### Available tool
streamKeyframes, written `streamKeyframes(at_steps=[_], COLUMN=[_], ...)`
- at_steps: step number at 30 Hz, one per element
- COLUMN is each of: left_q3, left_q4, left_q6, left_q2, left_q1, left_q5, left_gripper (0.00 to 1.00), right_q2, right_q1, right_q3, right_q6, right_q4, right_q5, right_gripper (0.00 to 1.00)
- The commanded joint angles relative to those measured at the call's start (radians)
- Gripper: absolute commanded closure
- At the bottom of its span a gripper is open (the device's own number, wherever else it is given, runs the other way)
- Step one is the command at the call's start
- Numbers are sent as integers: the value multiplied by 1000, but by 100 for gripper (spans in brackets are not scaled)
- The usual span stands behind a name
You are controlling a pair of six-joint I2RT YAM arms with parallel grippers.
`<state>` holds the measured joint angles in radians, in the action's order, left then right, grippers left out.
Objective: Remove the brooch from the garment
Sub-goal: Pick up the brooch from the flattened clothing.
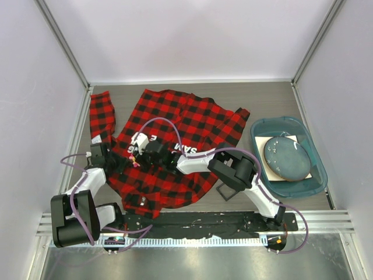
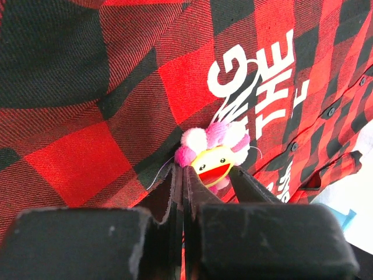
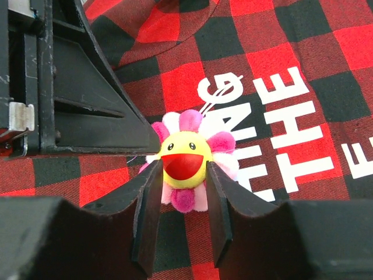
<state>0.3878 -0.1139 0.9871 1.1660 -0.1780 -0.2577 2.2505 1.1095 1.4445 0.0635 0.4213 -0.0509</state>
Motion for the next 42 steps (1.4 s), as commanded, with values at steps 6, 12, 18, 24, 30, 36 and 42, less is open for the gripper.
streamKeyframes(at_steps=[6, 12, 18, 24, 30, 36, 42], left_q3=[71, 161, 181, 194, 203, 206, 215], left_q4=[-64, -250, -293, -306, -329, -343, -352], left_q6=[-11, -15, -8, 1, 10, 18, 10], left_q2=[11, 11, 21, 35, 31, 8, 3], left_q1=[0, 0, 0, 0, 2, 0, 0], left_q5=[-25, 0, -17, -41, -55, -55, -51], left_gripper=[100, 100, 100, 100, 100, 100, 100], right_q2=[-45, -55, -48, -23, 24, 56, 61], right_q1=[4, 12, 32, 47, 56, 56, 58], right_q3=[-27, -52, -53, -44, -15, -19, -33], right_q6=[-117, -165, -175, -153, -134, -123, -97], right_q4=[60, 96, 134, 180, 191, 217, 247], right_q5=[28, 10, 8, -6, -93, -164, -188], right_gripper=[49, 46, 34, 26, 27, 34, 49])
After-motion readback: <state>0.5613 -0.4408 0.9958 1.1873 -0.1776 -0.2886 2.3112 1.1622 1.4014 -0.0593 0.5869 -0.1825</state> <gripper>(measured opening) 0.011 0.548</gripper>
